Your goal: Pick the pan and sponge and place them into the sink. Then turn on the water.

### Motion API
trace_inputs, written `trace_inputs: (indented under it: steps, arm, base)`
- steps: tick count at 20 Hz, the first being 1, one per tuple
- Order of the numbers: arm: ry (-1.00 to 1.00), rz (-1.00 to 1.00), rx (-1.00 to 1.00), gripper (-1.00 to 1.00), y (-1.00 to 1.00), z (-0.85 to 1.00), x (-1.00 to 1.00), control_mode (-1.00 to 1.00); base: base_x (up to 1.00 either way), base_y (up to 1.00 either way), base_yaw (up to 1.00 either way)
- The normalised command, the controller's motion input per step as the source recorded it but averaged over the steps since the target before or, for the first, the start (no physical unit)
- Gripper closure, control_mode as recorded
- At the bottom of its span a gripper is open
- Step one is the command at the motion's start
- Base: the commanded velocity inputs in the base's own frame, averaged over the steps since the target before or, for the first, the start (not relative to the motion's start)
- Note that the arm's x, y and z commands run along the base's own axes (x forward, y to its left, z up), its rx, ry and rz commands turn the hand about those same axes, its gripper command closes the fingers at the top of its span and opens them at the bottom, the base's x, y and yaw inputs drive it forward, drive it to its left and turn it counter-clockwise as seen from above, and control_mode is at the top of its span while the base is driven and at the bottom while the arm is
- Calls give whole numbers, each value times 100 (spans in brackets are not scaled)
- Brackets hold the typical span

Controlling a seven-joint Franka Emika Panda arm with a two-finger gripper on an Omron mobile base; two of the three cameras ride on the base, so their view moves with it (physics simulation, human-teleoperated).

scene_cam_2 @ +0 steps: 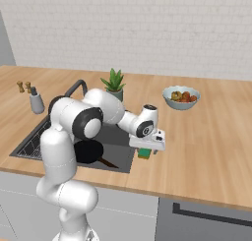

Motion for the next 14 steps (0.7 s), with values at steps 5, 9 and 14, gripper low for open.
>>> trace_inputs:
  steps: [5,9,14]
  arm:
    - [5,0,0,100,0,-27,0,-100]
    - [2,0,0,100,0,0,0,-100]
    - [-4,0,0,100,31,13,-25,-100]
  base:
    - [0,0,0]
    - [0,0,0]
    - [0,0,0]
